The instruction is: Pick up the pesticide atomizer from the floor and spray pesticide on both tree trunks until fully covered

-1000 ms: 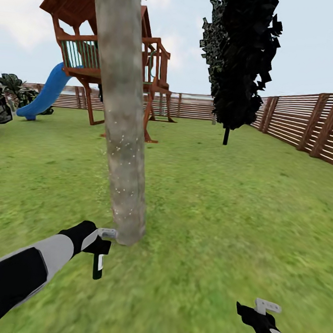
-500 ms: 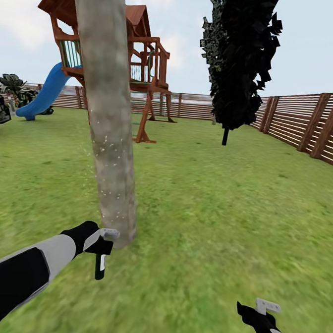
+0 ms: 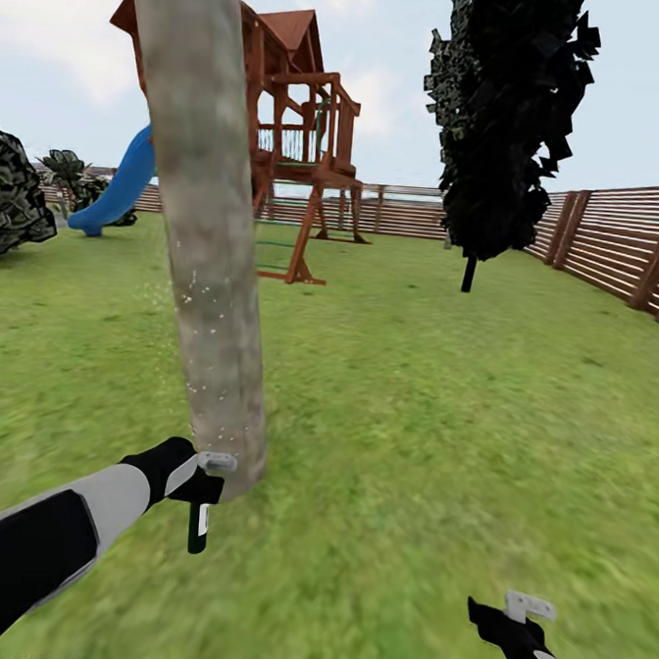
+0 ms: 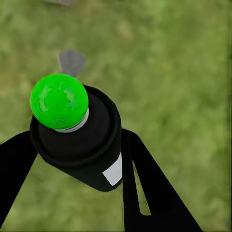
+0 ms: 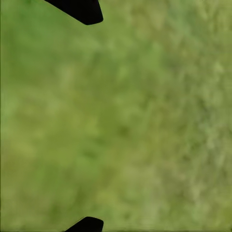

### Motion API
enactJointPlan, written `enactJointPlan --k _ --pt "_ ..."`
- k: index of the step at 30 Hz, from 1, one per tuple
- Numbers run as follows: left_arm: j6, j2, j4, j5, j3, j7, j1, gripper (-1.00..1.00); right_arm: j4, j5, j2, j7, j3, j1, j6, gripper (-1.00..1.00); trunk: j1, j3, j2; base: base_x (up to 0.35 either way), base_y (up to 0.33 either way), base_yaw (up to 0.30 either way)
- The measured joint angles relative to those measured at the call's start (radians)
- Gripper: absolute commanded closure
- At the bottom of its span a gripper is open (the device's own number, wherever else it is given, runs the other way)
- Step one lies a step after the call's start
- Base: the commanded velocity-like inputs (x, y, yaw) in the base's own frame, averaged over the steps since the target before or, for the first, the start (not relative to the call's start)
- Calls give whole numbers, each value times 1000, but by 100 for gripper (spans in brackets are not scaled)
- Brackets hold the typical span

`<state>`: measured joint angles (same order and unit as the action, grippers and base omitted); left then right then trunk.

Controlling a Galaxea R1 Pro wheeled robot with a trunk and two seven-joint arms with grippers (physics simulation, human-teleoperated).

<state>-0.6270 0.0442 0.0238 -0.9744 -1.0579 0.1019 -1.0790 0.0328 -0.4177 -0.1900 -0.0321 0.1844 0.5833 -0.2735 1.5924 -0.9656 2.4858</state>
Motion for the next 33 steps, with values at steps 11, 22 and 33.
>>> enactJointPlan --k 11,22,33 --pt "0 0 0 0 1 0 0 100 0 0 0 0 0 0 0 -100 0 0 0 7 -316 151" --pt "0 0 -1 0 0 0 0 100 0 0 0 0 0 0 1 -100 0 -4 0 85 -160 256" --pt "0 -8 0 -1 1 0 0 100 0 0 0 0 0 -1 0 -100 0 -7 0 1 -143 151"
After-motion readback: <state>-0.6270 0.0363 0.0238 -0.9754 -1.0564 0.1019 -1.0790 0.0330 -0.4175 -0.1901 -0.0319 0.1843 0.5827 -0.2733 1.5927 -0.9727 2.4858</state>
